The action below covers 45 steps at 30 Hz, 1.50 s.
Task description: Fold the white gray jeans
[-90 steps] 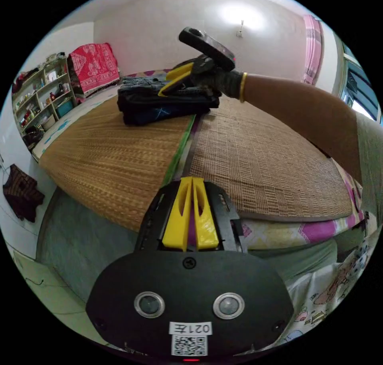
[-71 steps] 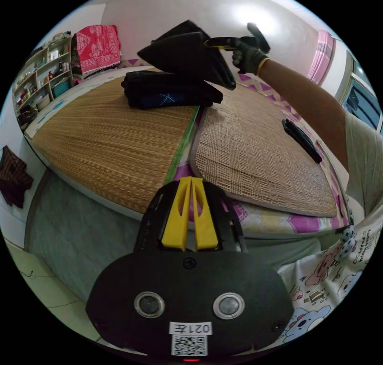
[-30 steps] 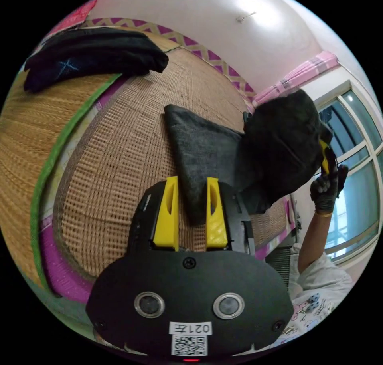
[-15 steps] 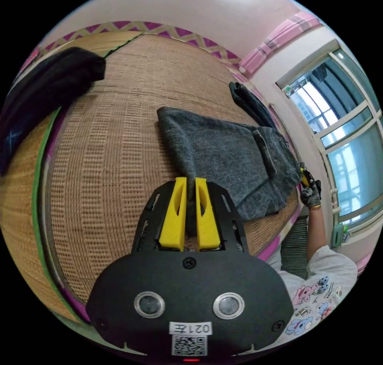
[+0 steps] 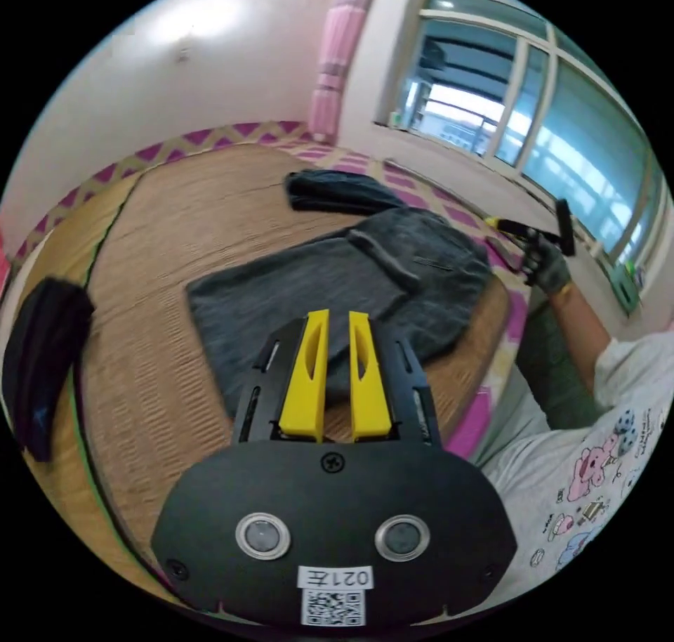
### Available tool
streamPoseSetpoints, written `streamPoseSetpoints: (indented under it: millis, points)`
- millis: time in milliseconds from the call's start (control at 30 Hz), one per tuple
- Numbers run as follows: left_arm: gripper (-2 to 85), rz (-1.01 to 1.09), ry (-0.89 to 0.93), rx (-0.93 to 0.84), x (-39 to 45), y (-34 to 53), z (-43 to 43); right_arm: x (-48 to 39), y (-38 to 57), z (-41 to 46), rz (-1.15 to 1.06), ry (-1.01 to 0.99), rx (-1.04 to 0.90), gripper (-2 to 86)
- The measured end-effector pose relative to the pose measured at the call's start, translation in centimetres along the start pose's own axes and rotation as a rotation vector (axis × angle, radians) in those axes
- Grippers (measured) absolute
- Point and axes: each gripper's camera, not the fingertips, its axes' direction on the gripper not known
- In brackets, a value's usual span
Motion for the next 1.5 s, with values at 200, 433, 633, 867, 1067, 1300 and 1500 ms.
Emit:
streamPoseSetpoints:
  millis: [200,433,633,867,1067,1300,1500]
  points:
    - [9.1,0.192,0.023,-0.065,8.1,-4.4,9.5,-8.0,-1.0,9.3,-0.242,-0.002,-0.14,10.6]
    - [4.8,0.237,-0.114,-0.136,10.0,-6.6,13.7,-8.0,0.7,11.5,-0.174,-0.053,-0.208,9.1]
    - [2.9,-0.018,0.042,0.086,3.5,-6.9,6.0,-8.0,1.8,11.1,-0.131,-0.085,-0.231,8.3]
    - [3.0,-0.249,-0.23,0.335,-9.8,0.4,-14.2,-8.6,3.4,10.2,-0.129,-0.077,-0.236,8.2]
    - [3.5,-0.578,-0.455,0.273,-22.2,10.8,-21.6,-9.1,4.8,9.6,-0.135,-0.06,-0.248,8.3]
    - [2.4,-0.753,-0.512,0.064,-26.6,13.6,-18.6,-10.0,5.4,7.9,-0.242,-0.047,-0.25,9.4]
    - [1.4,-0.441,-0.448,0.167,-22.4,7.6,-20.1,-9.5,2.1,7.2,-0.51,0.016,-0.219,9.1]
